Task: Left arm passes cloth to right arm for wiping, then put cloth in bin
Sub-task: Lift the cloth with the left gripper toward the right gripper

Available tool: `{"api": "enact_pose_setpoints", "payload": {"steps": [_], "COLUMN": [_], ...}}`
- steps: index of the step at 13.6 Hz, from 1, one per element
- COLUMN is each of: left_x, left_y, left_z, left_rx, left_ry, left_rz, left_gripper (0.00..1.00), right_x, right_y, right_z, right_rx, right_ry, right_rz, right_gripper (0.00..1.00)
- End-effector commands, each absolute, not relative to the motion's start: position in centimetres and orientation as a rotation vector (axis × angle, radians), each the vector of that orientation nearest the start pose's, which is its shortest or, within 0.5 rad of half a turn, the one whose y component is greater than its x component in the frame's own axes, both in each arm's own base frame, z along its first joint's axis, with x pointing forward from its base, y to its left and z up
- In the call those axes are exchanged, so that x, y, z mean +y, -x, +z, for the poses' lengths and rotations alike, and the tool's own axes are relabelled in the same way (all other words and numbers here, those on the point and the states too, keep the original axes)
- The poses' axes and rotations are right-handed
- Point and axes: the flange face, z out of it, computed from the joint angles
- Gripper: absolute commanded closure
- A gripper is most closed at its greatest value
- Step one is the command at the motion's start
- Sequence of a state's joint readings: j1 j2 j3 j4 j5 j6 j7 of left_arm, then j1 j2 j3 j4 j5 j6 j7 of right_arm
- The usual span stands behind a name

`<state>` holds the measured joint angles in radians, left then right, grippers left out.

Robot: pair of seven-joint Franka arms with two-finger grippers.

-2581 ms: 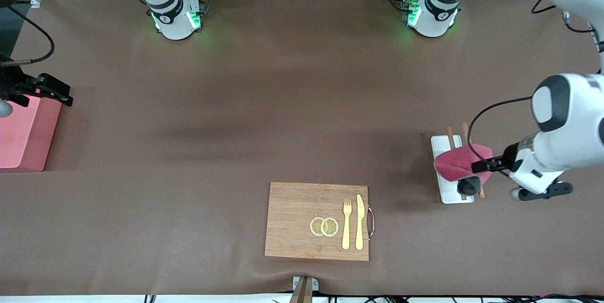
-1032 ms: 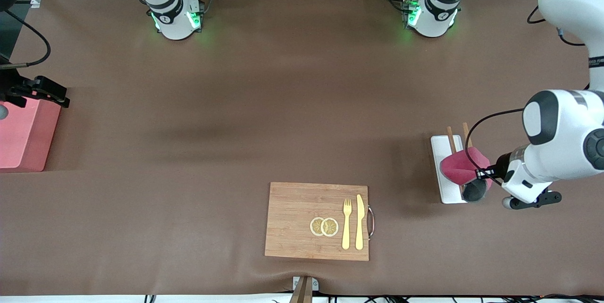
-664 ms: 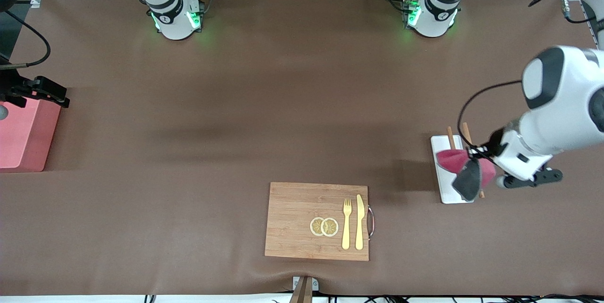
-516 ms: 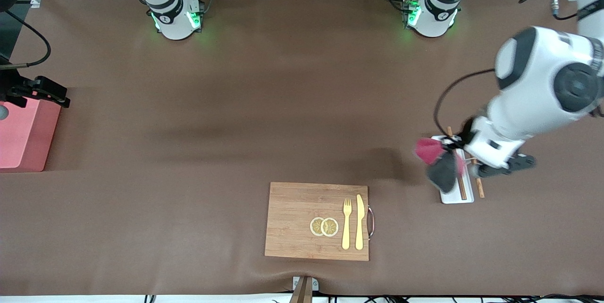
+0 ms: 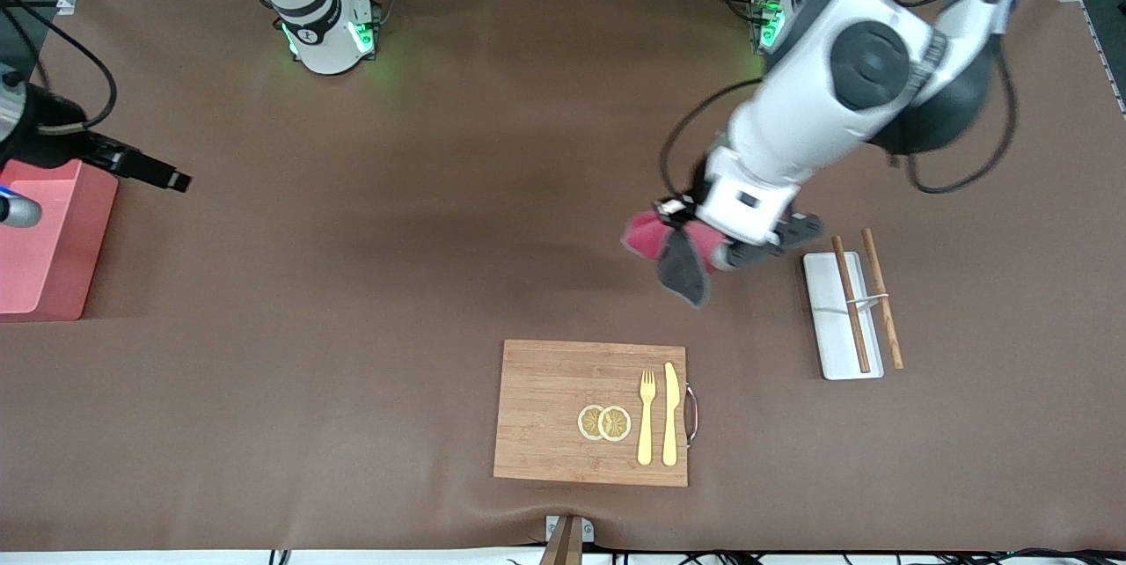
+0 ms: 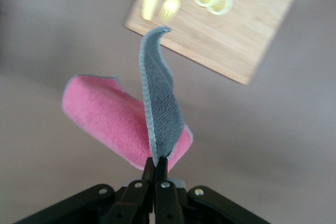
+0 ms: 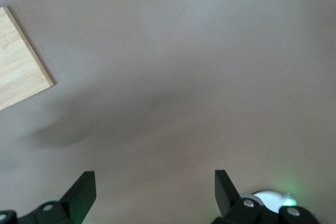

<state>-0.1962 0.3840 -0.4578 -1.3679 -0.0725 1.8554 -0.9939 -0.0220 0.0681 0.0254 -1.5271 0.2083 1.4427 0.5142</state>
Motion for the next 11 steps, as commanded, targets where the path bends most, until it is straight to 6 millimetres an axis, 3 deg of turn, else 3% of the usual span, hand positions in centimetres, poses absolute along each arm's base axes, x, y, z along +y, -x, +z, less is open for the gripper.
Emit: {"api": "enact_pose_setpoints", "payload": {"steps": [1, 5, 8, 11], "left_x": [-41.5, -48.9, -51.6, -53.8], "left_y": [-56.1, -54.2, -52.8, -52.1], "left_z": [55.4, 56.4, 57.2, 57.3], "left_rx": [-0.805, -1.183, -1.412, -1.588], "left_ry": [3.419, 3.494, 3.517, 3.561], "left_rz": [0.052, 0.057, 0.121, 0.148], "left_gripper": [1.00, 1.00, 1.00, 1.00], "right_x": [5.8, 8.5, 8.8, 11.2], "right_y": [-56.6, -59.0, -61.0, -62.2], "right_z": [58.4, 53.2, 48.4, 45.6], "right_rx": [1.010, 1.276, 1.349, 1.384], "right_ry": [2.723, 2.452, 2.245, 2.119], "right_rz": [0.450, 0.728, 0.932, 1.040], "right_gripper": [0.00, 0.00, 0.00, 0.00]}}
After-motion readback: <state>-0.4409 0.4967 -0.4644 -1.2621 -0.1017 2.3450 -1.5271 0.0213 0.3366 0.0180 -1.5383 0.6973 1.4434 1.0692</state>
